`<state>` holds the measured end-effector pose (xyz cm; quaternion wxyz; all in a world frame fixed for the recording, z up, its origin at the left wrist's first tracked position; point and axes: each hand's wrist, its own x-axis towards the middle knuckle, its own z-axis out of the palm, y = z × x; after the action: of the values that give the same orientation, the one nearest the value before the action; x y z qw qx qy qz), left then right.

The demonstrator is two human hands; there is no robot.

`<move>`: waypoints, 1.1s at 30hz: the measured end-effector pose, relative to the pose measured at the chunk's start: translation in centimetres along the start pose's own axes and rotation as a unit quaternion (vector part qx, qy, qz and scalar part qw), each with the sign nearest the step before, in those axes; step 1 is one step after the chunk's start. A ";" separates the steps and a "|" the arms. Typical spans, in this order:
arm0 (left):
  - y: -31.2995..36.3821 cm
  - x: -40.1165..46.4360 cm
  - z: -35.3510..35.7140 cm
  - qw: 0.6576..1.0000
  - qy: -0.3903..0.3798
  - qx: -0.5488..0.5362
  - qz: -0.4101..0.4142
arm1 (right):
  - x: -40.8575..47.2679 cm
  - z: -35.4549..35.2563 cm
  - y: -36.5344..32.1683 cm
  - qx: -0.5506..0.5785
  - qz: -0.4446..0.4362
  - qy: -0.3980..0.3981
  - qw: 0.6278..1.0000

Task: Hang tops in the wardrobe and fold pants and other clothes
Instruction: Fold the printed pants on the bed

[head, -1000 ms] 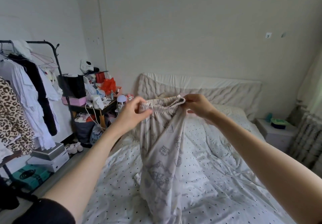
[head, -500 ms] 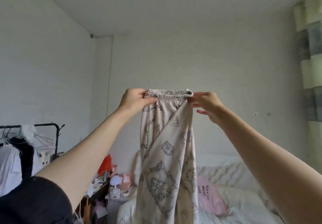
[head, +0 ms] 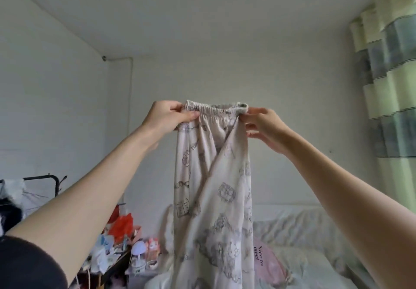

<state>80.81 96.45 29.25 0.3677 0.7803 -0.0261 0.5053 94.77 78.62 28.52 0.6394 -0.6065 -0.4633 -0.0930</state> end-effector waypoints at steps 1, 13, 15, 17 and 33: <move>-0.6 -0.9 0.2 1.000 -0.016 -0.010 -0.020 | -0.7 0.1 0.8 -0.002 0.017 -0.019 1.000; -10.9 -15.7 1.2 0.973 -0.063 -0.050 -0.215 | -13.2 5.1 12.5 0.109 0.229 -0.176 0.951; -12.8 -19.6 1.4 0.967 -0.071 -0.042 -0.243 | -16.8 6.5 14.8 0.118 0.271 -0.193 0.936; -14.8 -24.1 1.6 0.960 -0.083 -0.031 -0.267 | -21.1 8.1 17.1 0.126 0.305 -0.196 0.923; -22.2 -40.0 0.4 0.870 -0.227 0.078 -0.430 | -35.4 13.4 25.7 0.017 0.386 -0.117 0.915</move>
<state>70.78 99.12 -15.31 0.4703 0.8337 0.2692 0.1064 86.21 80.86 -16.36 0.5767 -0.7341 -0.2658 0.2406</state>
